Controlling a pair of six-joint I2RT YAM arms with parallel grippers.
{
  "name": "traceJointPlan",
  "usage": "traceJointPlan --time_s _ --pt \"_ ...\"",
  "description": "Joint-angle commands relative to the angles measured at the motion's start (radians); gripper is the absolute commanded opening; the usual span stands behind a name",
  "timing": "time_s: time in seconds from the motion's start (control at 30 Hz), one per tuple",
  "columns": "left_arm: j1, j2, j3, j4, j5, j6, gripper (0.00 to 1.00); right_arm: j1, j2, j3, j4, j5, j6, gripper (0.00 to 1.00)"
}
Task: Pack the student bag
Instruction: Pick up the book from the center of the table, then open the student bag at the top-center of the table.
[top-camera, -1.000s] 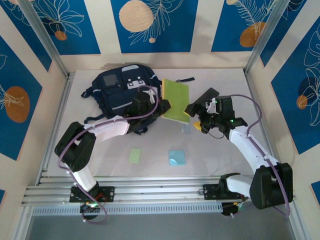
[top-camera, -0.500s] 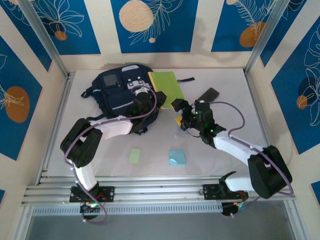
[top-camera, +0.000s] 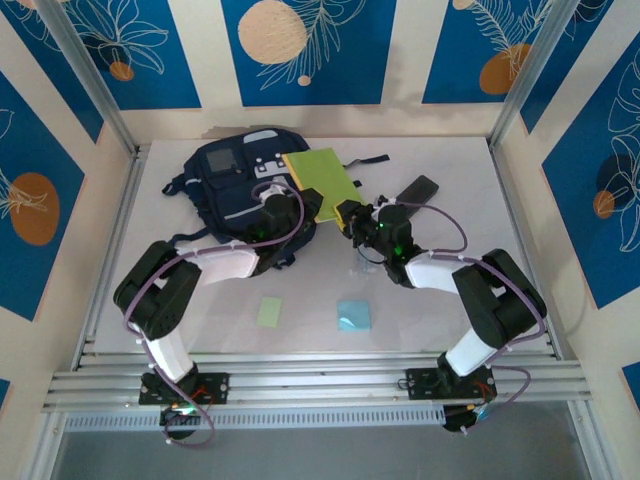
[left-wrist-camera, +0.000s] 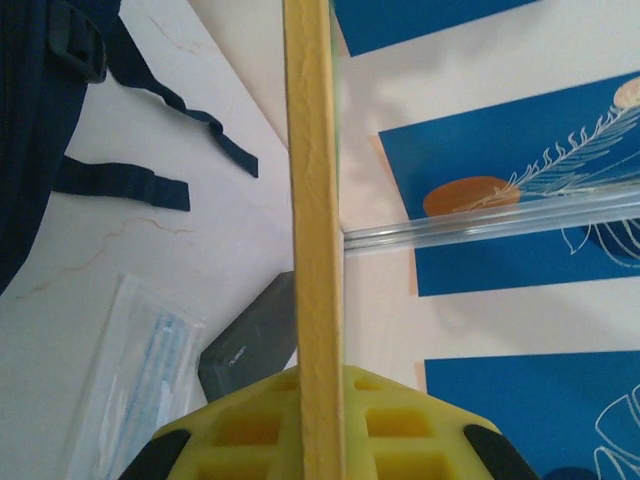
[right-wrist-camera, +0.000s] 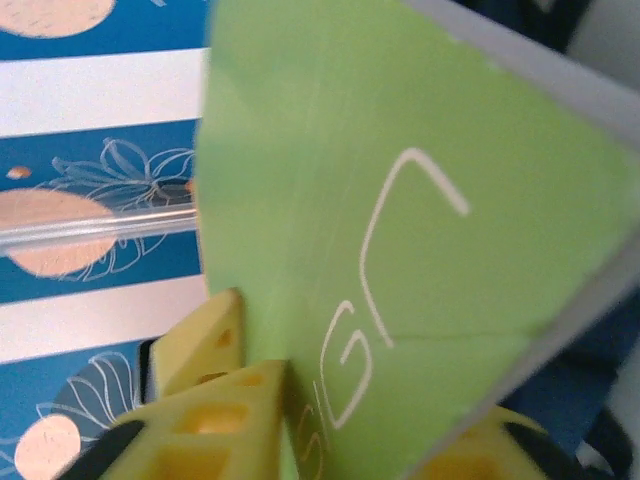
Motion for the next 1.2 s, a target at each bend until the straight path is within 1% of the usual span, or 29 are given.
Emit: traceJointPlan --time_s 0.0,0.03,0.1,0.17,0.2,0.23,0.33,0.4,0.5,0.57,0.6,0.67,0.7,0.8,0.87,1.07,1.17 --pt "-0.001 -0.018 -0.018 0.102 0.069 -0.049 0.07 -0.017 0.011 0.024 0.066 -0.024 -0.031 0.00" --pt "0.002 -0.015 -0.017 0.102 0.086 -0.049 0.20 -0.023 0.012 0.022 0.071 -0.032 -0.034 0.00" --pt "0.011 -0.014 -0.010 0.071 0.153 -0.026 0.48 -0.050 0.004 0.017 0.065 -0.067 -0.041 0.00" --pt "0.026 -0.035 -0.010 -0.010 0.232 0.034 0.62 -0.080 -0.013 0.007 0.039 -0.099 -0.061 0.00" --pt "0.037 -0.053 -0.014 -0.071 0.269 0.084 0.67 -0.098 -0.027 0.005 0.010 -0.120 -0.080 0.00" --pt "0.048 -0.072 -0.017 -0.130 0.298 0.134 0.69 -0.113 -0.042 0.003 -0.021 -0.135 -0.099 0.00" --pt "0.088 -0.135 -0.016 -0.349 0.367 0.320 0.70 -0.158 -0.097 -0.001 -0.131 -0.167 -0.176 0.00" --pt "0.119 -0.179 -0.006 -0.488 0.376 0.468 0.70 -0.194 -0.134 -0.003 -0.207 -0.198 -0.230 0.00" --pt "0.155 -0.231 0.032 -0.680 0.338 0.704 0.71 -0.247 -0.181 -0.003 -0.322 -0.248 -0.297 0.00" --pt "0.176 -0.233 0.094 -0.825 0.292 0.860 0.71 -0.280 -0.208 -0.002 -0.386 -0.281 -0.339 0.00" --pt "0.185 -0.220 0.134 -0.886 0.272 0.948 0.71 -0.295 -0.220 -0.003 -0.418 -0.298 -0.359 0.00" --pt "0.202 -0.181 0.209 -1.009 0.226 1.069 0.73 -0.324 -0.243 -0.004 -0.468 -0.330 -0.394 0.00" --pt "0.210 -0.153 0.248 -1.061 0.221 1.125 0.74 -0.338 -0.255 -0.001 -0.490 -0.348 -0.414 0.00" --pt "0.224 -0.066 0.348 -1.180 0.172 1.225 0.76 -0.362 -0.284 0.016 -0.572 -0.386 -0.480 0.00" --pt "0.225 -0.015 0.396 -1.228 0.145 1.280 0.76 -0.370 -0.300 0.025 -0.610 -0.394 -0.515 0.00" --pt "0.252 0.119 0.493 -1.289 0.077 1.389 0.76 -0.397 -0.321 0.016 -0.631 -0.433 -0.537 0.00" --pt "0.279 0.175 0.536 -1.313 0.079 1.412 0.75 -0.408 -0.325 0.002 -0.622 -0.448 -0.529 0.00"
